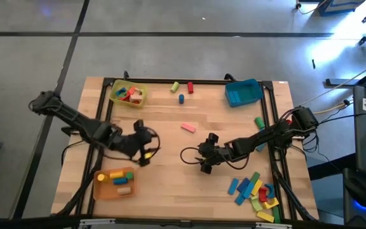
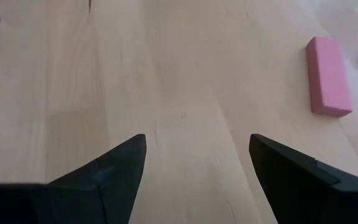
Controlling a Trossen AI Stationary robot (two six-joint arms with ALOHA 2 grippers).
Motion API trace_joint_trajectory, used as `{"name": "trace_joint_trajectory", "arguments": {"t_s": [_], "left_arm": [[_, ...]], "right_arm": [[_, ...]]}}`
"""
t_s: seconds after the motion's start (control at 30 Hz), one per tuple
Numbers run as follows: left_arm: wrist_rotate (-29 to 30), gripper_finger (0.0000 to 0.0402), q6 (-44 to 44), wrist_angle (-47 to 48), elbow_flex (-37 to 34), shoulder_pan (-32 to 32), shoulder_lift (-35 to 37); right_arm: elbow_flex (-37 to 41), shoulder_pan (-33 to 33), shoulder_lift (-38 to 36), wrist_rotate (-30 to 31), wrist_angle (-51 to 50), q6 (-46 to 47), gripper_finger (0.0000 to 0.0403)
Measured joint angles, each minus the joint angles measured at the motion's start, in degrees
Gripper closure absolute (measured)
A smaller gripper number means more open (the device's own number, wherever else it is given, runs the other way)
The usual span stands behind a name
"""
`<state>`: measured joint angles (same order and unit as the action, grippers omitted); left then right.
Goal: Sort blocks by size
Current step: Put the blue cylindrical block into the light orange bin
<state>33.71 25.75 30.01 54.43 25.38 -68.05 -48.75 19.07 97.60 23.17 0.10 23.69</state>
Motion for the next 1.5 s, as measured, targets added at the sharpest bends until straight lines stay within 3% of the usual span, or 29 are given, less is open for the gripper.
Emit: {"name": "trace_joint_trajectory", "arguments": {"t_s": [0.17, 0.37, 0.57, 0.73, 0.93, 1.1, 1.5], "left_arm": [[0.01, 0.0169, -6.64, -7.42, 0.0, -9.33, -0.03], [0.08, 0.0169, -12.15, -14.54, 0.0, -20.73, -2.82], [-0.48, 0.0169, -12.72, -18.75, 0.0, -30.34, -8.94], [-5.12, 0.0169, -12.68, -24.65, -0.02, -37.25, -15.79], [-7.17, 0.0169, -12.79, -35.82, -0.02, -42.68, -24.32], [-13.93, 0.0169, -11.2, -43.79, 0.0, -46.58, -30.63], [-15.45, 0.0169, -11.24, -43.94, 3.73, -51.0, -40.32]], "right_arm": [[0.0, 0.02, 0.0, -3.4, -2.14, -0.09, 0.0114], [0.0, 0.04, 0.0, -3.1, -4.12, 3.16, 0.0114], [0.0, 0.09, 0.0, -2.92, -6.13, 6.13, 0.0114], [0.0, 0.09, 0.0, -2.83, -8.0, 8.06, 0.0114], [1.08, 0.09, 0.02, -2.83, -7.67, 10.06, 0.0114], [2.93, 0.09, 0.02, -2.67, -7.49, 12.8, 0.0114], [6.16, 0.09, 0.02, 0.4, -5.54, 16.76, 0.0114]]}}
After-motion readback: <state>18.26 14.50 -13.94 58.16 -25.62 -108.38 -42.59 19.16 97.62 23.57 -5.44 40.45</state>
